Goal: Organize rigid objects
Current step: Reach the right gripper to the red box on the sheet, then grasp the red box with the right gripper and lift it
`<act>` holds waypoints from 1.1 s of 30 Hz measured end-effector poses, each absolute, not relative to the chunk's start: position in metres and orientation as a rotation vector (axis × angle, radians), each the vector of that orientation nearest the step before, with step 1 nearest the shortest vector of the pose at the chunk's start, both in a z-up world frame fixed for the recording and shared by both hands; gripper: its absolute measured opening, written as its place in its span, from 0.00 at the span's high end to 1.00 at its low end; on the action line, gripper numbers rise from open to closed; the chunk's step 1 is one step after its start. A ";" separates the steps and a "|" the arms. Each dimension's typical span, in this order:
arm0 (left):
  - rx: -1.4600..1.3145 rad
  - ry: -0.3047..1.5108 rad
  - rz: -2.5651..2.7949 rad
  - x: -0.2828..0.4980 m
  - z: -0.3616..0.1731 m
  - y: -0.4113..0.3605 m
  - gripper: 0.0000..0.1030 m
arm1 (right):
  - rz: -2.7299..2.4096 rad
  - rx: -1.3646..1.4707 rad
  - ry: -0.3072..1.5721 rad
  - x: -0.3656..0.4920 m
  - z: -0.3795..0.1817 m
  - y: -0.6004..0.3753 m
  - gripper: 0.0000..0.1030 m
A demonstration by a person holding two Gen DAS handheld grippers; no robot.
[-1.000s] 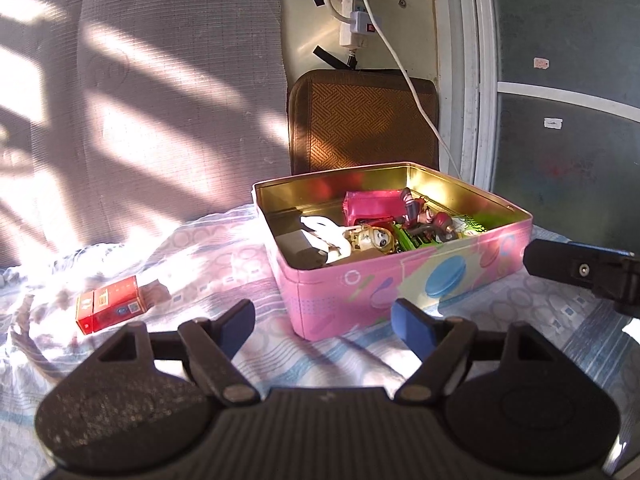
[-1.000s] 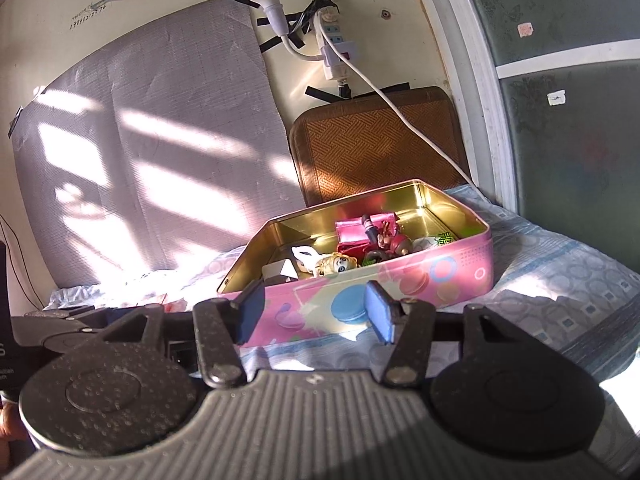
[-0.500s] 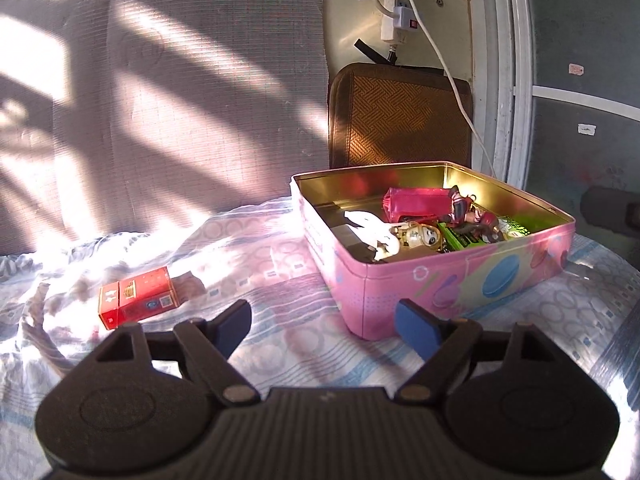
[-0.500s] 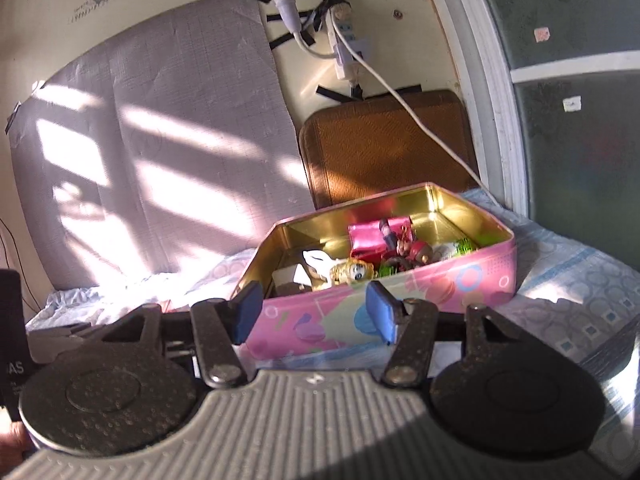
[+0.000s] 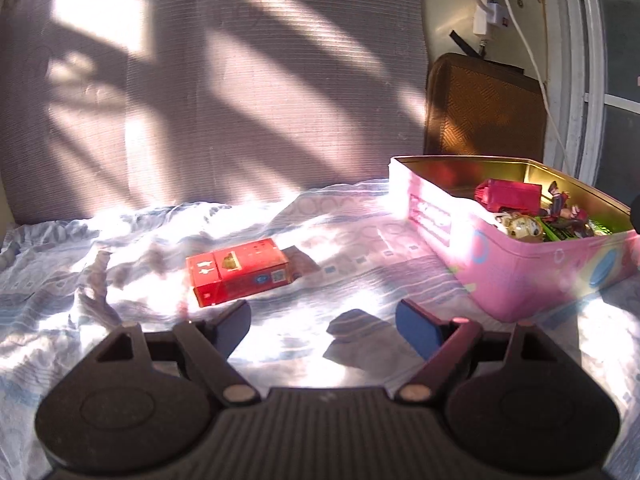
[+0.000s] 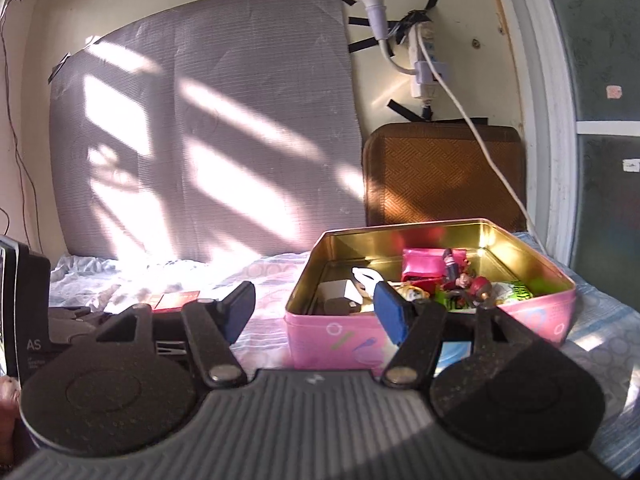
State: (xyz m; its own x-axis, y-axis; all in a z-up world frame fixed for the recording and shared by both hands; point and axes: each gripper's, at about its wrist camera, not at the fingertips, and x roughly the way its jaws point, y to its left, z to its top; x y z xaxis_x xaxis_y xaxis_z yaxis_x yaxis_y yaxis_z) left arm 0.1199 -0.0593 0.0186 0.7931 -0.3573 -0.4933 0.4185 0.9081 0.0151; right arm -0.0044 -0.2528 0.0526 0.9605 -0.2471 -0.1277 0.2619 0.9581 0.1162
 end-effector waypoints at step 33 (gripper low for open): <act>-0.382 0.528 -0.115 0.185 0.015 0.082 0.17 | 0.011 0.021 0.587 0.257 0.015 -0.163 0.12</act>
State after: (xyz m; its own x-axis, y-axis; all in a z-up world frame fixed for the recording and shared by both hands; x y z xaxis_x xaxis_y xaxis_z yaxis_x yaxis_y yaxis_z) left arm 0.1851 0.0824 0.0151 0.8590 -0.2042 -0.4694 0.0099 0.9234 -0.3837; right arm 0.2573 -0.1632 0.0147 0.8324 0.0163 -0.5539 -0.0044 0.9997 0.0229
